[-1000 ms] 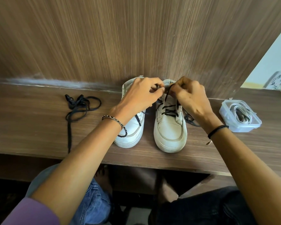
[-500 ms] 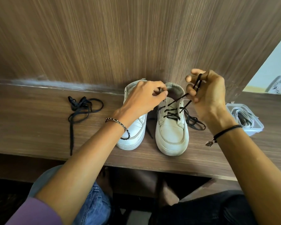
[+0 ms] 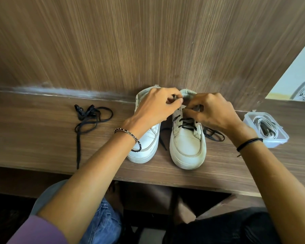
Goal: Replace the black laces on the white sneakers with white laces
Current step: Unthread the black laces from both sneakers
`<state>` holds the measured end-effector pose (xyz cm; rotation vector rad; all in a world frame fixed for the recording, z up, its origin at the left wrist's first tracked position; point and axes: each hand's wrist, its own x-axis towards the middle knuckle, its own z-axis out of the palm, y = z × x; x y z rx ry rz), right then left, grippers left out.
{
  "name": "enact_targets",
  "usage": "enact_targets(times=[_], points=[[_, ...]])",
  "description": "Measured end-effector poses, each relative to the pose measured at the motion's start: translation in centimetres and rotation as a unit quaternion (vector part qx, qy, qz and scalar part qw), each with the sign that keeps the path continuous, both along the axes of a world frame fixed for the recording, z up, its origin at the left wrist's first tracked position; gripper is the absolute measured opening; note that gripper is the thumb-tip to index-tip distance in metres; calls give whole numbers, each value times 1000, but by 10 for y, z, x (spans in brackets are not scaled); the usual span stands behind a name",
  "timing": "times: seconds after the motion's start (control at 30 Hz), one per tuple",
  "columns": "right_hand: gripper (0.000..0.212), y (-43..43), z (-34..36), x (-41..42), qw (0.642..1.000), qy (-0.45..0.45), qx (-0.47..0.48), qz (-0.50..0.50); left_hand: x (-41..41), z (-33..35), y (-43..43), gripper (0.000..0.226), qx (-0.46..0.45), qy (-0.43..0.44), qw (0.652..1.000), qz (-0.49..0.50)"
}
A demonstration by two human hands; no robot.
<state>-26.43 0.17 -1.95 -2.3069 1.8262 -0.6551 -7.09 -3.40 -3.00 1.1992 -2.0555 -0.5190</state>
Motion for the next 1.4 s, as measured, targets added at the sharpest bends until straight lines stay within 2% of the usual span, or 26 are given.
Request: enact_targets(times=[0.07,0.13,0.17,0.2,0.23,0.27,0.3,0.33,0.37,0.4,0.47,0.5,0.57,0.63,0.7,0.8,0.87,0.93,0.97,1.03,1.1,1.17,1.2,1.23,1.27,1.4], points=[[13,-1,-4,3,997,-70,-12,-38,1,1,1,13,4,3,1000,-1],[20,-4,-4,9,960,-271,-19,-73,1,2,1,14,7,3,1000,0],[26,-5,1,10,903,-420,-6,-92,1,2,1,14,6,1,1000,1],[28,-5,8,10,822,-558,14,-109,1,2,1,14,5,1,1000,-1],[28,-6,14,7,744,-657,37,-115,1,2,2,13,4,3,1000,-3],[29,-7,16,4,686,-716,58,-118,1,2,2,13,2,5,1000,-5],[31,-7,16,2,653,-743,82,-119,1,2,2,13,0,6,1000,-5],[34,-7,15,0,648,-746,105,-115,1,1,2,13,-1,5,1000,-5],[38,-5,15,1,670,-723,127,-112,0,1,1,13,-2,3,1000,-5],[41,-2,15,3,727,-663,141,-105,0,1,0,14,0,1,1000,-3],[35,5,16,6,869,-469,146,-63,0,0,-2,15,2,-4,1000,-1],[28,8,18,7,916,-375,141,-33,0,0,-2,16,0,-6,1000,0],[13,8,21,7,968,-218,119,19,0,0,-2,15,2,-5,1000,-1],[12,8,20,6,994,-51,80,55,0,-1,-2,14,6,-1,1000,-2],[13,7,17,7,994,32,64,84,0,-1,-3,14,7,-2,1000,0],[22,7,14,6,993,55,77,67,0,-1,-3,13,9,-2,1000,4],[18,7,11,10,996,63,63,9,0,0,-2,14,8,-2,1000,4],[14,6,6,16,997,3,-11,-74,-1,1,-1,15,11,2,1000,5],[13,5,4,18,990,-86,-45,-104,0,1,-1,16,12,2,1000,5],[10,0,6,17,933,-327,-82,-126,0,1,0,17,9,-1,1000,5],[18,-4,14,13,808,-569,-57,-138,1,1,0,16,6,-3,1000,6],[21,-5,18,9,680,-722,12,-125,0,1,1,15,6,-1,1000,8],[21,-5,17,8,655,-746,49,-111,0,1,1,15,6,0,1000,9],[20,-4,17,8,658,-742,85,-93,0,1,2,15,5,0,1000,10],[17,-3,16,7,686,-714,112,-77,-1,1,2,15,6,0,1000,11],[11,8,22,9,887,-449,101,-31,-3,0,0,17,-4,-14,1000,13]])
